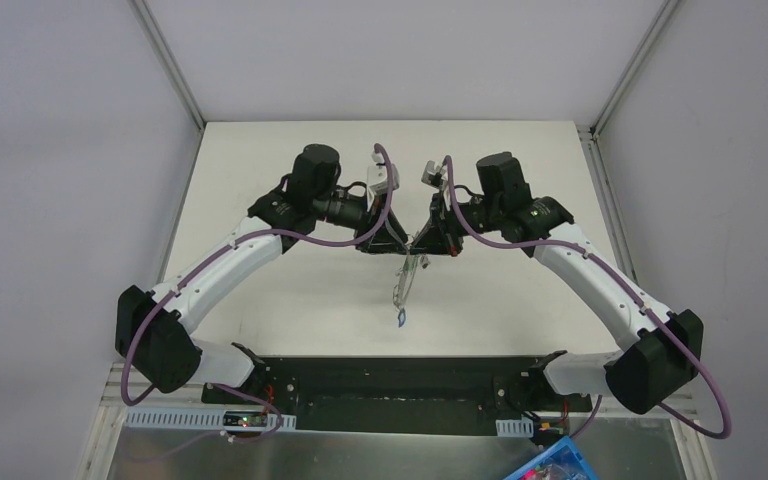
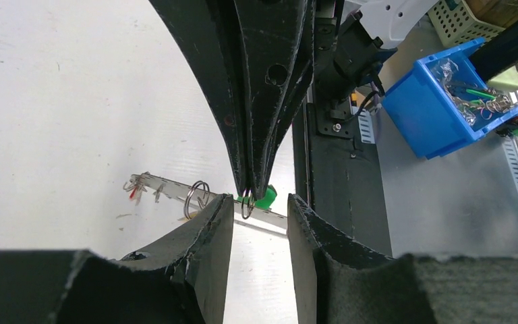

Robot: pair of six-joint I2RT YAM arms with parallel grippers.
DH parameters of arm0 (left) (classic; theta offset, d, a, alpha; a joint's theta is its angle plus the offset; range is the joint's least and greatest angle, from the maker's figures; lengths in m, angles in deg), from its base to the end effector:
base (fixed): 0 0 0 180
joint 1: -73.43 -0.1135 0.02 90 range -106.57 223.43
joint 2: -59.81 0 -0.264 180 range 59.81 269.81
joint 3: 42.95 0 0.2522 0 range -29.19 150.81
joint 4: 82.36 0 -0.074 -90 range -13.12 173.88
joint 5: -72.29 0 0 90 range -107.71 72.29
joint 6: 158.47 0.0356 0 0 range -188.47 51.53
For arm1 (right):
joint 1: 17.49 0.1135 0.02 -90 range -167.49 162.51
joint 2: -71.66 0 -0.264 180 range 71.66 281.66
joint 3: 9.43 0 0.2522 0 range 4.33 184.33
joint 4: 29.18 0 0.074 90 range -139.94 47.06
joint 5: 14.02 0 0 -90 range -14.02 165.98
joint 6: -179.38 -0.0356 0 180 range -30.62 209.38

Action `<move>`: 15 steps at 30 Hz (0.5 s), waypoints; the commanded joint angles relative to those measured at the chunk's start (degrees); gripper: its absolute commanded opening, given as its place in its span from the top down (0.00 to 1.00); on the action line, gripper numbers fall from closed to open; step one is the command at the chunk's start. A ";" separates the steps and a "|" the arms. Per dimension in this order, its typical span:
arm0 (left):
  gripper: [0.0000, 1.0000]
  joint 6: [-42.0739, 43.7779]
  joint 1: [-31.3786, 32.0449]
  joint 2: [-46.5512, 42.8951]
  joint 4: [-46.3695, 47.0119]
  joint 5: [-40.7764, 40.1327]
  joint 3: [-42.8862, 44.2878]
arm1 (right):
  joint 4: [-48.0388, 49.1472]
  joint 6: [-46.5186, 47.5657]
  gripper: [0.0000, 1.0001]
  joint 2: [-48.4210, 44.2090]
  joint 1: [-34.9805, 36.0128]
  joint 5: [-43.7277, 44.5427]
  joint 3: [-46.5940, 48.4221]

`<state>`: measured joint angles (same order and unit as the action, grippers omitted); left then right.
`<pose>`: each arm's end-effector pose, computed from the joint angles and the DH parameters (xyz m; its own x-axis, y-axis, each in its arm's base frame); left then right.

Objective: Put the keys on the keyring

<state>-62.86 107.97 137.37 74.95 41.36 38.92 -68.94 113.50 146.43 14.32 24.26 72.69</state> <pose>0.2316 -0.1965 0.3612 -0.1645 0.1742 -0.9709 0.9828 -0.0554 -0.1764 0.2248 0.1723 0.3490 -0.0521 -0.3302 -0.9425 -0.9982 0.0462 0.0390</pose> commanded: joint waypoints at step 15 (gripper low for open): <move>0.81 4.56 2.24 1.44 -2.81 0.73 3.41 | 3.15 -0.03 1.00 -1.11 -0.35 -3.98 1.23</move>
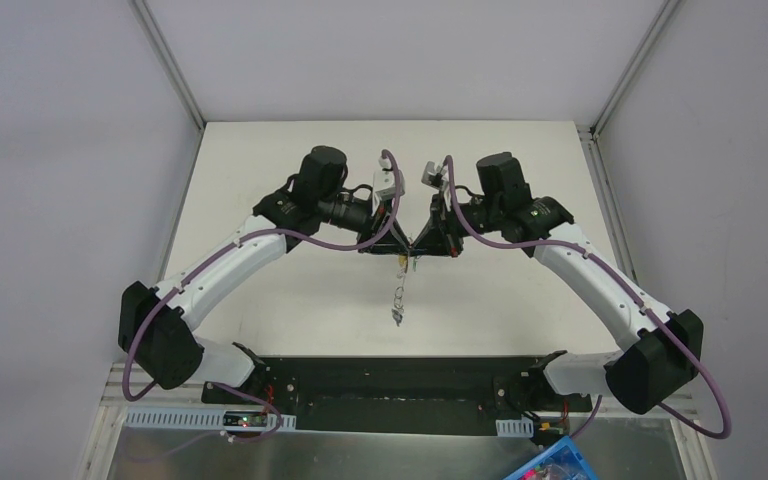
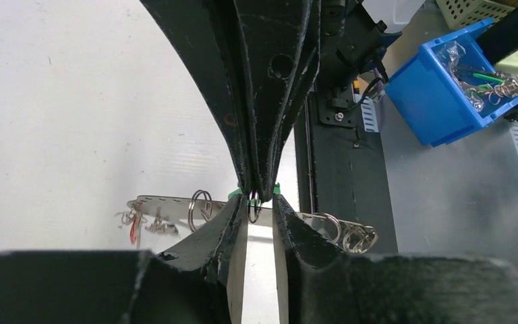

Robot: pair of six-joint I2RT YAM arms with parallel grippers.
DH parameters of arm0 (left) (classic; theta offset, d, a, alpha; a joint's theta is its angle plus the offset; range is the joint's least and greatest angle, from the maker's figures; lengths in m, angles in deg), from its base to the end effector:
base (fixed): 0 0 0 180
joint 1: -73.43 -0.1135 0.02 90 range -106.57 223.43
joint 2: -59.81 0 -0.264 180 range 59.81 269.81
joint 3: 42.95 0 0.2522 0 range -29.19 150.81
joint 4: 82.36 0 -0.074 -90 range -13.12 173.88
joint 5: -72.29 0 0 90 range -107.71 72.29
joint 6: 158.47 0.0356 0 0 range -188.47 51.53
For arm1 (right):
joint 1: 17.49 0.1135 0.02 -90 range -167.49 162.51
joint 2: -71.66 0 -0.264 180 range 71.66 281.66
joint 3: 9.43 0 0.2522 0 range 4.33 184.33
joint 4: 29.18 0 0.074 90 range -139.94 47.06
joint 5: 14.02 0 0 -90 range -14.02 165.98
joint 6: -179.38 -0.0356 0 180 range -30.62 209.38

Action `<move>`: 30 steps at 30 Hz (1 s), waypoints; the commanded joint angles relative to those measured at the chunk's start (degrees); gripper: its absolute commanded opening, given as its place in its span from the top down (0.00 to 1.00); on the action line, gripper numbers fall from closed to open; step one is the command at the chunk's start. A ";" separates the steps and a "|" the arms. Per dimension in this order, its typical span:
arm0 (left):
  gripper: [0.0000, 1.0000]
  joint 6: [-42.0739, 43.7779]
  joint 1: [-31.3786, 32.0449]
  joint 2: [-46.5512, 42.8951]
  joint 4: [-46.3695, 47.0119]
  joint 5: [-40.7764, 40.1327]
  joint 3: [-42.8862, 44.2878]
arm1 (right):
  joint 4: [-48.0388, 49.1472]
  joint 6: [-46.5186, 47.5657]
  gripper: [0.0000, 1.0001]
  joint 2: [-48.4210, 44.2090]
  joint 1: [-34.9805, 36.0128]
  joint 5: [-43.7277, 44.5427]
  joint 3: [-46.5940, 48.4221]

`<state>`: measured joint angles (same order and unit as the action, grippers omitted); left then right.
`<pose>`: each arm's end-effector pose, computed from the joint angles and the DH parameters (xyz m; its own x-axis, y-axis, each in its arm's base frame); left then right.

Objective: Put the keys on the keyring

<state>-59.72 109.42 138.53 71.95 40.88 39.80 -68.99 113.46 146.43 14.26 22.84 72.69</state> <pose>0.2297 -0.2044 0.3560 -0.1509 0.2076 -0.9665 0.9824 -0.0769 -0.1700 0.2242 0.1722 0.3493 -0.0537 -0.3210 -0.9455 -0.9985 0.0261 0.0478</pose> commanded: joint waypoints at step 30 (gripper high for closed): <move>1.00 -12.10 -1.26 -2.12 11.75 4.29 0.00 | 12.19 -5.00 0.94 -5.77 -6.00 -10.25 -8.05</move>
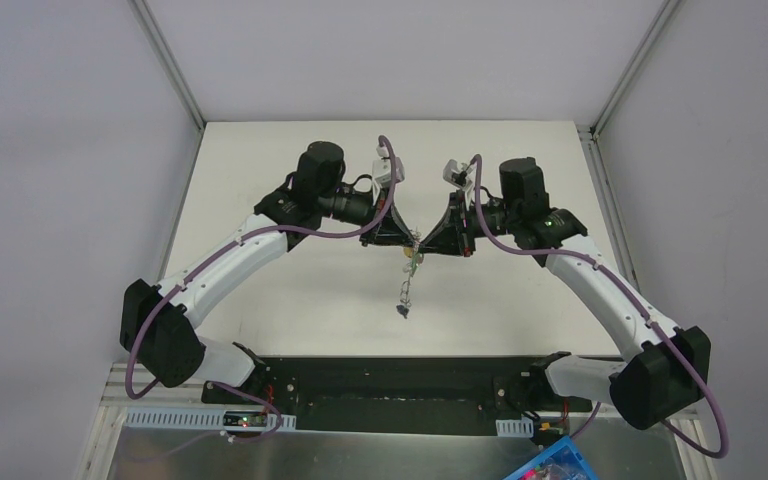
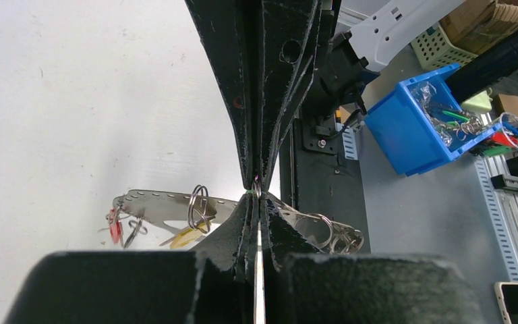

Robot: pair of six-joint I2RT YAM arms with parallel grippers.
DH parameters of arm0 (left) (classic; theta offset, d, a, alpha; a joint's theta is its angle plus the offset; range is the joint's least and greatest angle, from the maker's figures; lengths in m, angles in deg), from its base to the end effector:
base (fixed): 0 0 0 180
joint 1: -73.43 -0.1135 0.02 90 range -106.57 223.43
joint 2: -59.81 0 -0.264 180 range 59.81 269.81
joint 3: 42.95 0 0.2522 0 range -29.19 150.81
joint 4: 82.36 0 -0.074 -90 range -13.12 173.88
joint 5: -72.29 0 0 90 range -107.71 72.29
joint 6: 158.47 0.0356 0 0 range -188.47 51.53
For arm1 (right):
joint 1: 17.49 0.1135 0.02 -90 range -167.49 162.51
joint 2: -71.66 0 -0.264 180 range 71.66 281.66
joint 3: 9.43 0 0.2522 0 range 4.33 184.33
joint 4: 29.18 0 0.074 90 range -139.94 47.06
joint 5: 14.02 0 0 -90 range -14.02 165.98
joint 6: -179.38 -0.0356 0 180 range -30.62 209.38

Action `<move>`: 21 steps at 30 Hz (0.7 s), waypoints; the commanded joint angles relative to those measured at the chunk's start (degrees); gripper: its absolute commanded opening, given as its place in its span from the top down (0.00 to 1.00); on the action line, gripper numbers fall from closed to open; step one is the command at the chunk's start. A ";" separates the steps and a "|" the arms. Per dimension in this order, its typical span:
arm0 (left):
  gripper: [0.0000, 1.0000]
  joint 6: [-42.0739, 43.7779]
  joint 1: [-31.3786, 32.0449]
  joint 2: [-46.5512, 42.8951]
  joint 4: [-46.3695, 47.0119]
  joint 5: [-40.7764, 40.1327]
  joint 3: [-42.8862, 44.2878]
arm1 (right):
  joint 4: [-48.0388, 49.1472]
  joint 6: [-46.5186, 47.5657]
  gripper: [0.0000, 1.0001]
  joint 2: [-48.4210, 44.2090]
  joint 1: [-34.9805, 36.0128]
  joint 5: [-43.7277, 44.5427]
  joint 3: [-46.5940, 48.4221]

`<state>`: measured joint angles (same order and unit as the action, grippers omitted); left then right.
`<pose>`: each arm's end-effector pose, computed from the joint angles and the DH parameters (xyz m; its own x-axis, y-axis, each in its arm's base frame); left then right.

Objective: Put the keys on the keyring

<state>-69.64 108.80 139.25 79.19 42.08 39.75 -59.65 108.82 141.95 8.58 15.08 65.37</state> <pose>0.2367 -0.2058 0.3633 -0.2334 0.1531 -0.9602 0.9668 -0.0693 -0.2461 0.2239 0.1442 0.3419 -0.0648 -0.2119 -0.9751 -0.9979 0.0224 0.0614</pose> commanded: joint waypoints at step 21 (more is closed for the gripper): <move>1.00 -7.62 -1.19 -2.91 12.47 4.28 -2.33 | 5.75 -2.80 0.73 -2.06 -0.43 -3.60 -1.36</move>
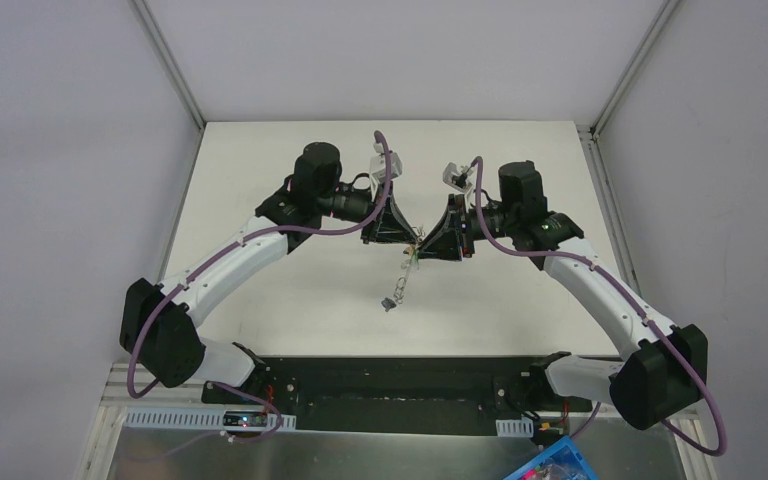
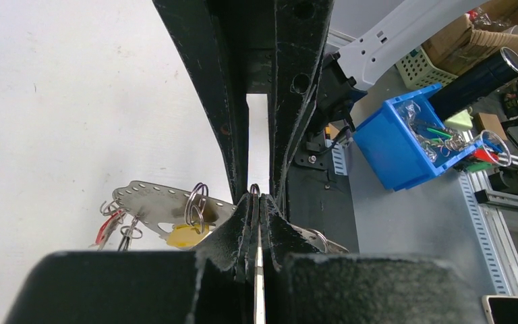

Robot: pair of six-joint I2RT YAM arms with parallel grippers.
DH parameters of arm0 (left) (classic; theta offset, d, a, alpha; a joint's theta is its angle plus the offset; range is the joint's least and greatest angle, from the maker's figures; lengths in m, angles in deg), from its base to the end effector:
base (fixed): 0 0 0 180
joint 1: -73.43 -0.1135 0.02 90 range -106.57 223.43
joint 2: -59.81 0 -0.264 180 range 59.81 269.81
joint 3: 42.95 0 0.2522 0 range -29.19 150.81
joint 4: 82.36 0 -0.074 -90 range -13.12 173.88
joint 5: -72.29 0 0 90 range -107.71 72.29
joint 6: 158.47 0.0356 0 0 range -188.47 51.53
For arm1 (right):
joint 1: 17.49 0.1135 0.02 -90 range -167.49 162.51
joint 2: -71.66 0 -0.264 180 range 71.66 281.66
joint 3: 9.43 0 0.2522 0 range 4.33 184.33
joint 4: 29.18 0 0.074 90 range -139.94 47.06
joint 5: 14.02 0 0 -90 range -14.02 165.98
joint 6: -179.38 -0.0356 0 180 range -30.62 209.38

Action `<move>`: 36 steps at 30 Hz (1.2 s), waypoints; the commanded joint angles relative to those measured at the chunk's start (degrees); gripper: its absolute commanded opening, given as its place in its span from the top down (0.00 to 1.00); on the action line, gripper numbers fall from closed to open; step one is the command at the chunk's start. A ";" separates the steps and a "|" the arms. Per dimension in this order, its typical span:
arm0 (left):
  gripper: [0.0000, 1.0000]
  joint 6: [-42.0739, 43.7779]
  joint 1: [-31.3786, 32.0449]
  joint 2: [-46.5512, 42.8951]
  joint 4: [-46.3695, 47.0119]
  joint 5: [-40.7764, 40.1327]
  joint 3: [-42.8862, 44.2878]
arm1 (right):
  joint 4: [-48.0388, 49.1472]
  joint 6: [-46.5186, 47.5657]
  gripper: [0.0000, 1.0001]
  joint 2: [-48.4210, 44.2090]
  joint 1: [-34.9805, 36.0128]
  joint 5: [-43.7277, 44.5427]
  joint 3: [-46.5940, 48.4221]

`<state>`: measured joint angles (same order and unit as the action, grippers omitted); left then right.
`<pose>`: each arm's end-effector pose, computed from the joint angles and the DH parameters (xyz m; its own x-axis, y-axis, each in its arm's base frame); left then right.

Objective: Put the keys on the keyring

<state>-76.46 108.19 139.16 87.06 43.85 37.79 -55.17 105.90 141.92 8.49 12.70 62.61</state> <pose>0.2394 -0.2042 0.3645 -0.2668 0.1046 -0.9581 0.9569 -0.0900 -0.2763 0.2243 0.1447 0.3329 -0.0892 -0.1857 -0.9786 -0.9958 -0.0057 0.0918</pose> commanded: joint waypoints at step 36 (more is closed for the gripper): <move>1.00 0.26 -0.75 -2.87 4.13 1.56 -1.64 | -4.31 4.25 1.00 -1.64 -0.35 -1.71 6.31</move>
<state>-79.65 108.19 138.55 91.71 44.84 35.47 -55.89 106.31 141.31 7.99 11.67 64.32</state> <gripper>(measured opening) 0.008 0.010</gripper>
